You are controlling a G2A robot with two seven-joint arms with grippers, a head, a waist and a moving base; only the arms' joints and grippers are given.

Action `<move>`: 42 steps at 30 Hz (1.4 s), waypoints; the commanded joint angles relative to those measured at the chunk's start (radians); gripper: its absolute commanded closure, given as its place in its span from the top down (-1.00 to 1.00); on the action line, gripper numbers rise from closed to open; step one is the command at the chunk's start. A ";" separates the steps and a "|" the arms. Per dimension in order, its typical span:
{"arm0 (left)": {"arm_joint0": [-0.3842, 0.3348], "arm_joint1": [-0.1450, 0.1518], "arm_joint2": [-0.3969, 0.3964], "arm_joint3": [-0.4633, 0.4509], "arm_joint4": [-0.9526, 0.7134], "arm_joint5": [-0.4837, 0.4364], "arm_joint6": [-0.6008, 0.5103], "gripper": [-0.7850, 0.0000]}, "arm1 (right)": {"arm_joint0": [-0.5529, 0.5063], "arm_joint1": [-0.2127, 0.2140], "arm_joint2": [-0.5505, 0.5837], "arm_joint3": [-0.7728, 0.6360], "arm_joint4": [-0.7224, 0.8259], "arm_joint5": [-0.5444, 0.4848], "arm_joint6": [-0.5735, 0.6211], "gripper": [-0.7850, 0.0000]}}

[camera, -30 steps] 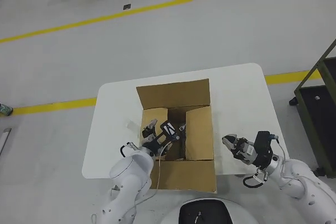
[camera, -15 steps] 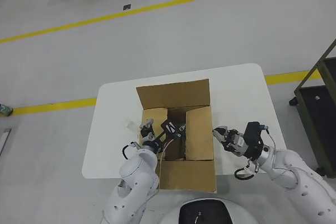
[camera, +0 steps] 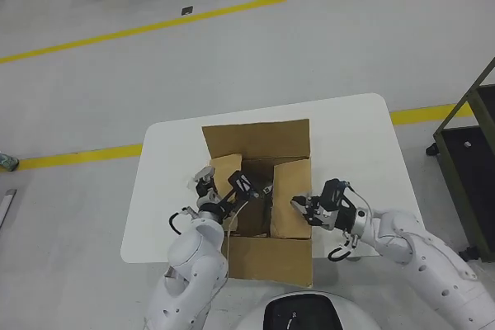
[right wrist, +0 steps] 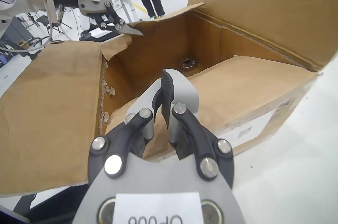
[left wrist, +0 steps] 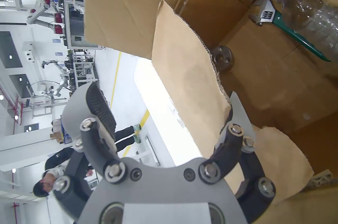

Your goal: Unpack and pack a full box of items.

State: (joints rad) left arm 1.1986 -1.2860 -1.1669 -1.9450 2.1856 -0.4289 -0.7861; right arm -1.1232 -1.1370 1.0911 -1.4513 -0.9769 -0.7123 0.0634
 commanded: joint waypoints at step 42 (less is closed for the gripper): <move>0.023 0.006 -0.254 0.049 0.001 -0.017 -0.084 1.00 | -0.007 0.005 0.046 -0.029 0.009 0.034 0.059 -1.00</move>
State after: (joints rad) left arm 1.2206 -1.2792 -1.4184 -1.9025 2.1890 -0.4549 -0.8663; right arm -1.1295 -1.1318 1.1372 -1.4805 -0.9699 -0.6793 0.1219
